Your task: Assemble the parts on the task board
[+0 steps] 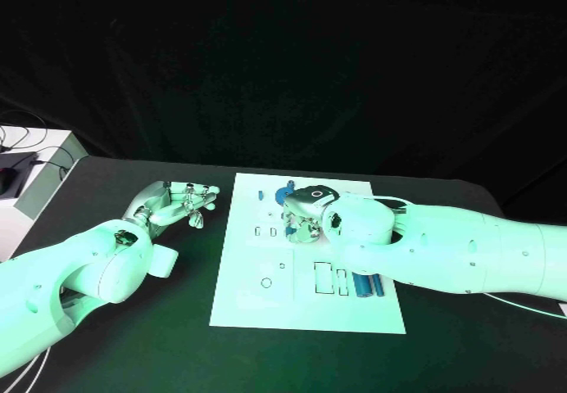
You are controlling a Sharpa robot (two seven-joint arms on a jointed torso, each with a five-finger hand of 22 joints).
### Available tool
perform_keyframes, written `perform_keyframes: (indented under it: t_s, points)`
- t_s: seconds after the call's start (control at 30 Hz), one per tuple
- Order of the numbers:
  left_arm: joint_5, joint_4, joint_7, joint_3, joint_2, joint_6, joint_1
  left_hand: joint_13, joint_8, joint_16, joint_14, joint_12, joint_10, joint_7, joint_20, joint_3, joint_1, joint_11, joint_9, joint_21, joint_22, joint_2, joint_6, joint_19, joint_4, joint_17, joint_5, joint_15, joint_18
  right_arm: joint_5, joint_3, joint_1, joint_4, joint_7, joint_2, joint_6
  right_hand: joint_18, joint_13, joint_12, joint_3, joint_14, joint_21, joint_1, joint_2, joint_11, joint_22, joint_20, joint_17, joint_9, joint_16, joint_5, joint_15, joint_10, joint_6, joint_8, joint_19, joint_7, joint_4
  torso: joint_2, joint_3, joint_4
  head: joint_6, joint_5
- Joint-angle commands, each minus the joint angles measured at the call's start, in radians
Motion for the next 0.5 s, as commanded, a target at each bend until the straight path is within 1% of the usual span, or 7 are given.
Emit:
perform_keyframes:
  t_s: [0.03, 0.1, 0.17, 0.23, 0.27, 0.4, 0.5]
  points:
    - [-0.006, 0.000, 0.005, 0.001, 0.001, 0.012, 0.000, 0.000, 0.002, 0.003, 0.005, 0.001, 0.008, 0.001, 0.000, -0.005, 0.006, -0.001, 0.001, -0.004, 0.001, -0.004, 0.004, 0.005, -0.002, 0.001, -0.005, 0.000, -0.012, -0.012, 0.000, -0.002, 0.007, 0.016, -0.004, -0.062, 0.005, 0.002, 0.005, 0.006, 0.002, 0.000, 0.009, 0.007, -0.002, 0.146, -0.005, 0.002, 0.001, -0.004, 0.006, -0.003, 0.000, 0.002, 0.005, 0.075, -0.001, -0.006, 0.000, 0.0001, -0.0001, 0.001, 0.002]
    - [-0.006, 0.000, 0.005, 0.001, 0.001, 0.011, 0.000, 0.000, 0.002, 0.003, 0.005, 0.001, 0.008, 0.001, 0.000, -0.005, 0.006, -0.001, 0.001, -0.004, 0.001, -0.004, 0.004, 0.005, -0.002, 0.001, -0.005, 0.000, -0.012, -0.010, 0.000, -0.002, 0.011, 0.023, -0.008, -0.085, 0.004, 0.004, 0.008, 0.011, 0.003, 0.004, 0.013, 0.014, -0.004, 0.147, -0.006, 0.004, 0.002, -0.003, 0.010, -0.005, 0.002, 0.008, 0.006, 0.075, -0.004, -0.014, 0.000, 0.0002, -0.0002, 0.000, 0.002]
    - [-0.007, 0.000, 0.005, 0.001, 0.000, 0.010, 0.000, 0.000, 0.002, 0.003, 0.005, 0.001, 0.008, 0.001, 0.000, -0.005, 0.006, -0.001, 0.001, -0.004, 0.001, -0.004, 0.004, 0.005, -0.002, 0.001, -0.005, 0.000, -0.012, -0.002, 0.000, -0.004, 0.014, 0.031, -0.013, -0.108, 0.003, 0.007, 0.011, 0.015, 0.002, 0.006, 0.013, 0.021, -0.006, 0.147, -0.007, 0.004, 0.002, -0.002, 0.010, -0.006, 0.005, 0.014, 0.005, 0.075, -0.006, -0.024, 0.000, -0.0005, -0.0001, 0.000, 0.002]
    - [-0.007, -0.001, 0.005, 0.001, -0.001, 0.010, 0.000, -0.001, 0.003, 0.004, 0.004, 0.001, 0.008, 0.000, 0.000, -0.005, 0.008, -0.001, 0.001, -0.003, 0.003, -0.003, 0.007, 0.004, -0.002, 0.002, -0.004, 0.000, -0.012, 0.005, 0.000, -0.005, 0.014, 0.036, -0.017, -0.118, 0.003, 0.008, 0.012, 0.017, 0.002, 0.006, 0.012, 0.025, -0.007, 0.147, -0.008, 0.004, 0.002, -0.002, 0.012, -0.007, 0.006, 0.018, 0.006, 0.075, -0.007, -0.031, 0.001, -0.0002, -0.0009, 0.001, 0.002]
    - [-0.007, -0.001, 0.005, 0.001, -0.001, 0.009, 0.000, -0.001, 0.003, 0.004, 0.004, 0.001, 0.008, 0.000, 0.000, -0.005, 0.008, -0.001, 0.001, -0.003, 0.003, -0.003, 0.007, 0.004, -0.002, 0.002, -0.004, 0.000, -0.012, 0.008, 0.000, -0.005, 0.013, 0.037, -0.019, -0.119, 0.002, 0.008, 0.009, 0.018, 0.002, 0.007, 0.006, 0.028, -0.007, 0.147, -0.009, 0.004, 0.001, -0.003, 0.011, -0.007, 0.005, 0.018, 0.003, 0.075, -0.007, -0.043, 0.000, -0.0004, -0.0013, 0.001, 0.002]
    - [-0.007, -0.001, 0.006, 0.001, -0.002, 0.010, 0.000, -0.001, 0.003, 0.004, 0.004, 0.001, 0.008, 0.000, 0.000, -0.005, 0.008, -0.001, 0.001, -0.003, 0.003, -0.003, 0.007, 0.004, -0.002, 0.002, -0.004, 0.000, -0.012, 0.015, 0.000, -0.006, 0.012, 0.040, -0.023, -0.121, 0.002, 0.007, 0.007, 0.014, 0.002, 0.005, -0.001, 0.022, -0.006, 0.146, -0.009, 0.005, 0.000, -0.003, 0.006, -0.006, 0.004, 0.015, 0.002, 0.074, -0.006, -0.042, 0.000, -0.0006, -0.0018, 0.002, 0.001]
    - [-0.007, -0.001, 0.006, 0.001, -0.002, 0.010, 0.000, -0.001, 0.003, 0.004, 0.004, 0.001, 0.008, 0.000, 0.000, -0.005, 0.008, -0.001, 0.001, -0.003, 0.003, -0.003, 0.007, 0.004, -0.002, 0.002, -0.004, 0.000, -0.012, 0.017, 0.000, -0.007, 0.016, 0.042, -0.026, -0.121, 0.002, 0.007, 0.006, 0.010, 0.002, 0.005, -0.006, 0.016, -0.005, 0.146, -0.009, 0.005, -0.001, -0.003, 0.003, -0.006, 0.003, 0.012, 0.001, 0.074, -0.004, -0.040, 0.000, -0.0005, -0.0003, 0.000, 0.000]
